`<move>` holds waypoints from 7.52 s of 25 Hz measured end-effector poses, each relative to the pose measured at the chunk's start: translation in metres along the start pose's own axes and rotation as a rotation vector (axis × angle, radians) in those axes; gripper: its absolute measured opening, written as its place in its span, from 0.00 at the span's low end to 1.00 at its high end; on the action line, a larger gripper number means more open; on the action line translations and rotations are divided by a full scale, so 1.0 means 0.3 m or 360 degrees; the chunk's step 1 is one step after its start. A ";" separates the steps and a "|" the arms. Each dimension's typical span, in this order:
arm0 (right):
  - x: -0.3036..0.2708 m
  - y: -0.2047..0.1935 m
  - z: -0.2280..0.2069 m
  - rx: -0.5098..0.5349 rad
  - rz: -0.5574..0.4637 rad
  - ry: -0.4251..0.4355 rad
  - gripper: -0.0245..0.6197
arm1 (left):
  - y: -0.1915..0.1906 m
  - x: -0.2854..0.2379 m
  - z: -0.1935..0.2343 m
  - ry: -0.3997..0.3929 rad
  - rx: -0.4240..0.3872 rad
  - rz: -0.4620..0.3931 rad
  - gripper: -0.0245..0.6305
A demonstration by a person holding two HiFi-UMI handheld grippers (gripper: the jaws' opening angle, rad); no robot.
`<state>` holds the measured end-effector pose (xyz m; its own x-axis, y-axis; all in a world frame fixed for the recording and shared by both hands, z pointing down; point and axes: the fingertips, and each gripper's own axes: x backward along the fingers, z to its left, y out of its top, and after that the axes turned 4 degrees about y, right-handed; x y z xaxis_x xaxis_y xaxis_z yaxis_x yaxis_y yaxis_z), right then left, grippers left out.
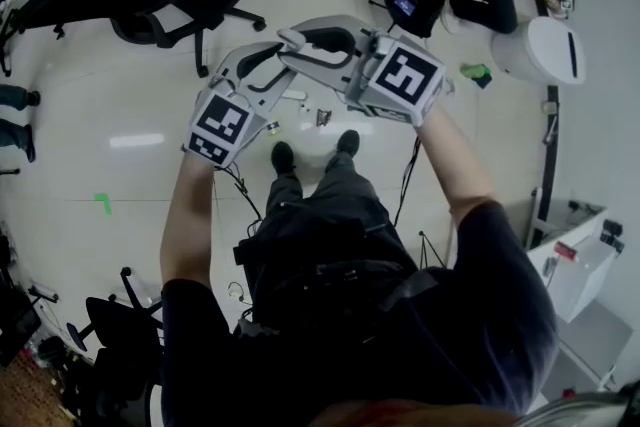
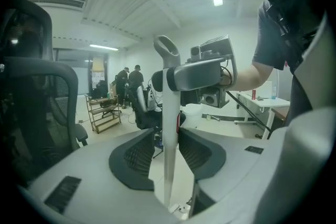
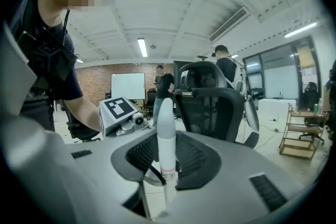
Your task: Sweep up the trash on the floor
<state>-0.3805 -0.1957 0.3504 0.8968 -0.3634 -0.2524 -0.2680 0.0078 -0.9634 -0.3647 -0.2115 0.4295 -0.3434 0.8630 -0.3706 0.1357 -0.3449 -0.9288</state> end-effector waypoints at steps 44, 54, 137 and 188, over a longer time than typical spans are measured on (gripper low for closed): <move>-0.731 -0.196 0.026 0.0393 0.0350 0.0796 0.22 | -0.596 0.248 0.458 0.0656 -0.0054 0.0389 0.11; -0.760 -0.218 -0.049 0.0373 0.0322 0.0877 0.22 | -0.569 0.202 0.509 0.0545 0.0104 0.0246 0.28; 0.159 -0.597 -0.045 0.0599 0.0755 0.0797 0.22 | -0.417 -0.467 -0.177 0.0348 0.0818 0.0301 0.25; -0.030 0.184 0.088 0.0103 0.0084 -0.0239 0.22 | 0.110 0.084 -0.008 0.0155 -0.0159 -0.0100 0.23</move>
<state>-0.3939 -0.1673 0.2972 0.9259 -0.2176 -0.3089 -0.2974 0.0848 -0.9510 -0.3667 -0.2002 0.3896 -0.2629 0.9152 -0.3053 0.2099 -0.2546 -0.9440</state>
